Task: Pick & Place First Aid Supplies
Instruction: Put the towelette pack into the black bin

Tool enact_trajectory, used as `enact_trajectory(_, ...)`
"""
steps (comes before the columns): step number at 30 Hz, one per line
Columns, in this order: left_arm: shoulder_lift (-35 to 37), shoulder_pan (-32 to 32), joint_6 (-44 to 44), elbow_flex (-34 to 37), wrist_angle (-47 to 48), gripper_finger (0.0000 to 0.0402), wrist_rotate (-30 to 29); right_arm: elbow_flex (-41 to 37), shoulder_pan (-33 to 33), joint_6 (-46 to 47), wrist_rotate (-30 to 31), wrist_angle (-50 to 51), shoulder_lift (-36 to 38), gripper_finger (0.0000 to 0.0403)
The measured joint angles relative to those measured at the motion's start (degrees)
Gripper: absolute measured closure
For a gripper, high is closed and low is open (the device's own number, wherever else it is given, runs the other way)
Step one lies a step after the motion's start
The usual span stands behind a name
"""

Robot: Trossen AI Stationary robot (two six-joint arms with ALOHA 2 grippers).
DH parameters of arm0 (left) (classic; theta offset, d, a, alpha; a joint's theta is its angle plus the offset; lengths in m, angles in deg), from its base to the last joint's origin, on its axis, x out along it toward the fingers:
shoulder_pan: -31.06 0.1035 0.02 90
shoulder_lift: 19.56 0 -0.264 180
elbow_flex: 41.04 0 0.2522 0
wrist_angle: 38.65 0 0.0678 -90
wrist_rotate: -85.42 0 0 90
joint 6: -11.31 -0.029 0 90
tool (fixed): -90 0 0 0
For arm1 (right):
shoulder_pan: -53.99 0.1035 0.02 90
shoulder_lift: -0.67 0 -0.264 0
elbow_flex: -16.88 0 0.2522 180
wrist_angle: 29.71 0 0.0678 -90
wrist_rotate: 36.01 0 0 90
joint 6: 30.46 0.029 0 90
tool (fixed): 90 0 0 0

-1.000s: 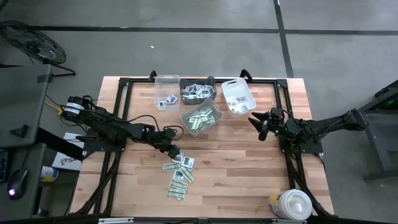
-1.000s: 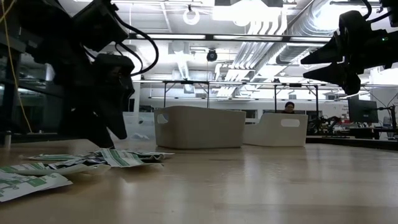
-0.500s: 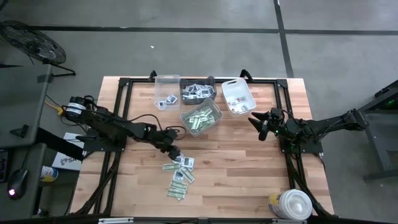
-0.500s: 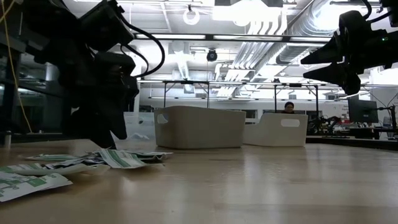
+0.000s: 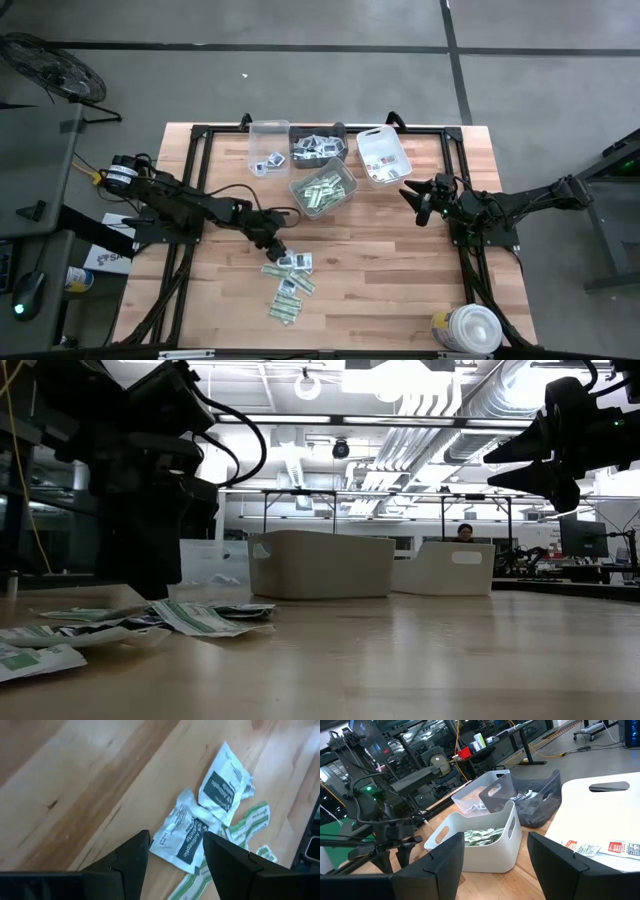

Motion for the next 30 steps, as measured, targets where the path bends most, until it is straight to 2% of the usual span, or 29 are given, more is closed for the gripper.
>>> enact_trajectory(15,-0.3,0.0,-3.0,0.0,1.5,0.0209,4.2,0.0,0.0,0.0,0.0,0.0,0.0,0.0192)
enact_trajectory(26,-0.3,-0.3,-4.6,-0.1,2.8,0.0209,2.7,0.0,0.0,0.0,0.0,0.0,0.0,0.0192)
enact_trajectory(30,-0.8,-0.3,-5.9,-0.2,3.2,0.0225,2.5,0.0,0.0,0.0,0.0,0.0,0.0,0.0192)
